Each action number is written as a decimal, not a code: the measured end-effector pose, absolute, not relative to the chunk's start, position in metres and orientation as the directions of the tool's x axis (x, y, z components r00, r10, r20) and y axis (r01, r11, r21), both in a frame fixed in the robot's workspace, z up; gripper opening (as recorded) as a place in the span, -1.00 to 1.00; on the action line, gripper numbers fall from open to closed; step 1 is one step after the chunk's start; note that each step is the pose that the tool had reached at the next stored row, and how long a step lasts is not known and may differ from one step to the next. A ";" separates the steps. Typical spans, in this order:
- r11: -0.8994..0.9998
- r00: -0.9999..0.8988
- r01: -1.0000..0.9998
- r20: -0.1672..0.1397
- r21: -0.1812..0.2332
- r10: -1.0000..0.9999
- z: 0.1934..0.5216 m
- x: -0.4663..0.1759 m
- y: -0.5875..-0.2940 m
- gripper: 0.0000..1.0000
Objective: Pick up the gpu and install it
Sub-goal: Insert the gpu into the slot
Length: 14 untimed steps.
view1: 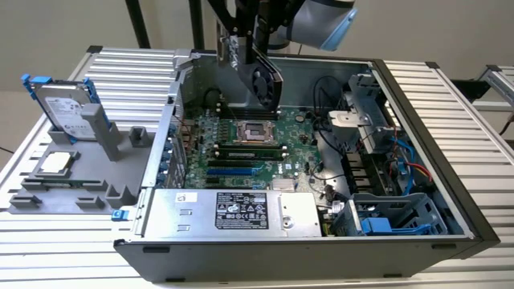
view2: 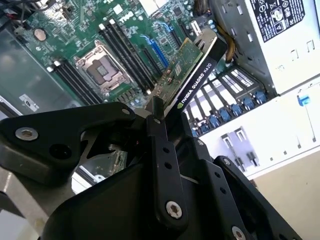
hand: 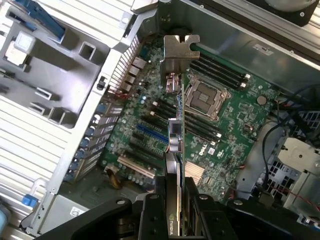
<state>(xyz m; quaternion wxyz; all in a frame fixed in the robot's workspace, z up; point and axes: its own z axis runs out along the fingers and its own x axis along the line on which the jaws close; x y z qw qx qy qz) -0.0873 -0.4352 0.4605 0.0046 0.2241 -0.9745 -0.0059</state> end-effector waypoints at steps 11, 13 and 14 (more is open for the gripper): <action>0.860 -0.860 -0.510 0.006 0.014 -0.510 0.461 -0.087 -0.435 -1.00; 0.853 -0.853 -0.522 0.006 0.014 -0.522 0.461 -0.087 -0.435 -1.00; 0.849 -0.849 -0.529 0.006 0.014 -0.529 0.461 -0.087 -0.435 -1.00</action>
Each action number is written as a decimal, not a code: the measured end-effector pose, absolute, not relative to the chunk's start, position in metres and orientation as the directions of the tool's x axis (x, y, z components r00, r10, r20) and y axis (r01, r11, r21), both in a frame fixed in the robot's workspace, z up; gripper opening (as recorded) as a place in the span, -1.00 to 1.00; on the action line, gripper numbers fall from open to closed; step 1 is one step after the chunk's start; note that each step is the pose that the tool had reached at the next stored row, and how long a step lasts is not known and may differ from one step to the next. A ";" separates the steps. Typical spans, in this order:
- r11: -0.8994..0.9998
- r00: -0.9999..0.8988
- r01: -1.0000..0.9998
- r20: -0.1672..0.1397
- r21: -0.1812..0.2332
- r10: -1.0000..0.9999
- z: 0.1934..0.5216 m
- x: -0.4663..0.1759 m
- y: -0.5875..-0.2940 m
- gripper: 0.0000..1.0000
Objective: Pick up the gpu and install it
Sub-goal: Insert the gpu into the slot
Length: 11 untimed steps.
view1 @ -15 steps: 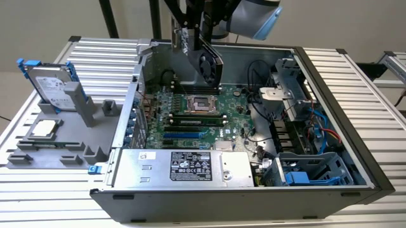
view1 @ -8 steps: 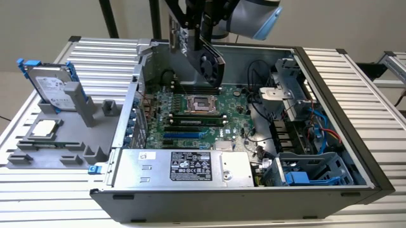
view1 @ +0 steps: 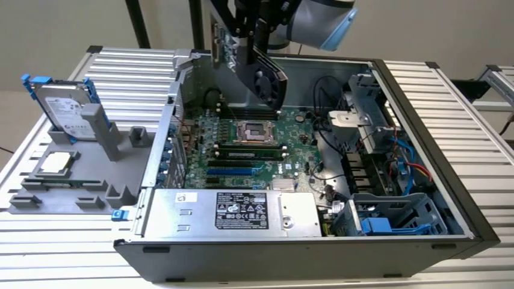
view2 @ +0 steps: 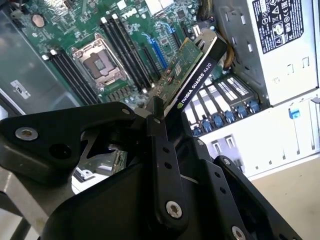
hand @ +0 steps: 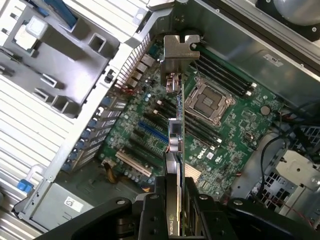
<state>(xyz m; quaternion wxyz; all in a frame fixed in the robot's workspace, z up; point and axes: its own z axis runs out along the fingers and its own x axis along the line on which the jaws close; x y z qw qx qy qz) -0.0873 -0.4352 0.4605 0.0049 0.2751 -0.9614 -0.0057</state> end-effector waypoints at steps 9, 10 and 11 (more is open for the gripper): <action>0.810 -0.810 -0.587 0.006 0.014 -0.587 0.461 -0.087 -0.435 -1.00; 0.805 -0.805 -0.593 0.006 0.014 -0.593 0.461 -0.087 -0.435 -1.00; 0.800 -0.800 -0.599 0.006 0.014 -0.600 0.460 -0.087 -0.435 -1.00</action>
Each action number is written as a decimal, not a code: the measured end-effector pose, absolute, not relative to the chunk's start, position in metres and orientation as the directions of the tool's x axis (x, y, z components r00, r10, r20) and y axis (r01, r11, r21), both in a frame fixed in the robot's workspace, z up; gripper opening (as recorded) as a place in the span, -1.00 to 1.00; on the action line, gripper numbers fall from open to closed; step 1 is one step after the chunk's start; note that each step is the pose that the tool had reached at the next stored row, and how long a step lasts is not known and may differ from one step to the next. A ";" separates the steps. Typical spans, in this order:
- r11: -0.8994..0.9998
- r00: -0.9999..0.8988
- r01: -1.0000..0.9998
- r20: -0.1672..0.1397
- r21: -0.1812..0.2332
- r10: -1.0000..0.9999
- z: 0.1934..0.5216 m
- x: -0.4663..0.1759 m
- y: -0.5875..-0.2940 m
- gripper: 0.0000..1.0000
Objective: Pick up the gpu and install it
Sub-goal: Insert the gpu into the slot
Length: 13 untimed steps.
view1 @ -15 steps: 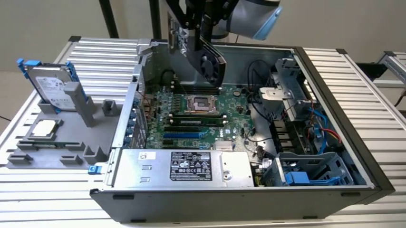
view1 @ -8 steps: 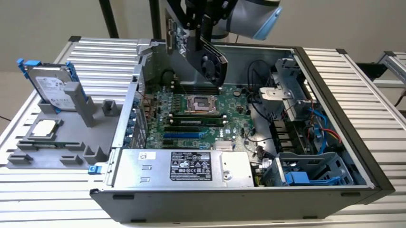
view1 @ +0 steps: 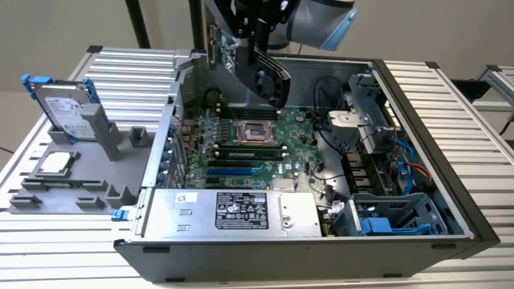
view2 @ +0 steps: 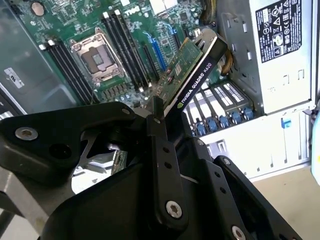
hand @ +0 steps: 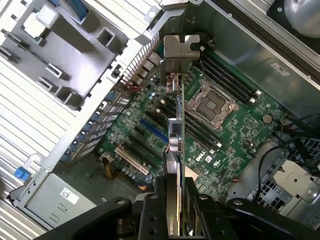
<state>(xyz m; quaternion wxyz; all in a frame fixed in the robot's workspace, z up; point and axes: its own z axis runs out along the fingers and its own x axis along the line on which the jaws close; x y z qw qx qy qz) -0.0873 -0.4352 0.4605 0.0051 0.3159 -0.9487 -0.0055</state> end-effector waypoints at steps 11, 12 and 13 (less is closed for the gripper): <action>0.743 -0.743 -0.670 0.006 0.014 -0.670 0.461 -0.087 -0.435 -1.00; 0.737 -0.737 -0.676 0.006 0.014 -0.676 0.461 -0.087 -0.435 -1.00; 0.731 -0.731 -0.682 0.006 0.014 -0.682 0.461 -0.087 -0.435 -1.00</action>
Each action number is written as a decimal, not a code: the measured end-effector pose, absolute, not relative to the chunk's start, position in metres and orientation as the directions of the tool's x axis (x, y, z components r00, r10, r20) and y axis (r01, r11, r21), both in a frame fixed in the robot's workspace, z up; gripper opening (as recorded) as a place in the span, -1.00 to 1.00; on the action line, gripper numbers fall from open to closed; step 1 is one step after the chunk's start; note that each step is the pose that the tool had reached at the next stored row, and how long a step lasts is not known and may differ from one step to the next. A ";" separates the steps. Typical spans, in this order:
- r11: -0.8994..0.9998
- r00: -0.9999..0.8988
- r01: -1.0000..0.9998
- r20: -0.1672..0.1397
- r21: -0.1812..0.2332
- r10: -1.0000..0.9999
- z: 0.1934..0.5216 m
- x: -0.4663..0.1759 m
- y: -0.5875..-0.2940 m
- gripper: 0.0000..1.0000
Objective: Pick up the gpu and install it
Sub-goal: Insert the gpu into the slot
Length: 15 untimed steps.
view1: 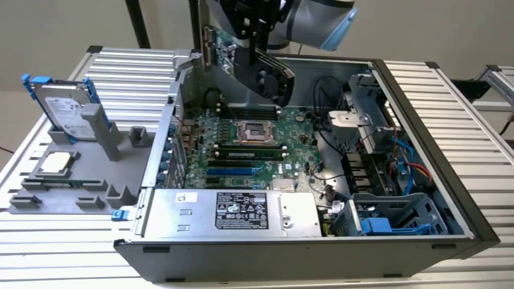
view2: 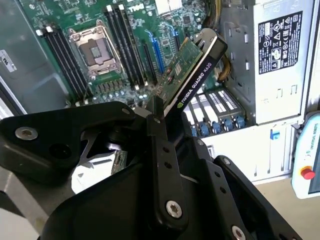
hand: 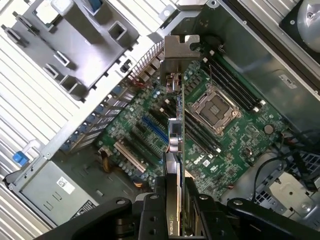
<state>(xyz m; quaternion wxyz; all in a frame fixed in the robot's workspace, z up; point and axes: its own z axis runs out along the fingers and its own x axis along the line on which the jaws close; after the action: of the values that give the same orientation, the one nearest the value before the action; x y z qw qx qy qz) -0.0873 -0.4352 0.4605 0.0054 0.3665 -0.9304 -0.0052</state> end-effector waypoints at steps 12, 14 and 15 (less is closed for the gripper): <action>0.660 -0.660 -0.751 0.006 0.014 -0.751 0.461 -0.087 -0.435 -1.00; 0.646 -0.646 -0.763 0.006 0.014 -0.763 0.461 -0.087 -0.435 -1.00; 0.640 -0.640 -0.768 0.006 0.014 -0.768 0.461 -0.087 -0.435 -1.00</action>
<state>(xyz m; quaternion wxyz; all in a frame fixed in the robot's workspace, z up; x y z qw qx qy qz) -0.0873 -0.4353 0.4605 0.0058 0.4243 -0.9055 -0.0048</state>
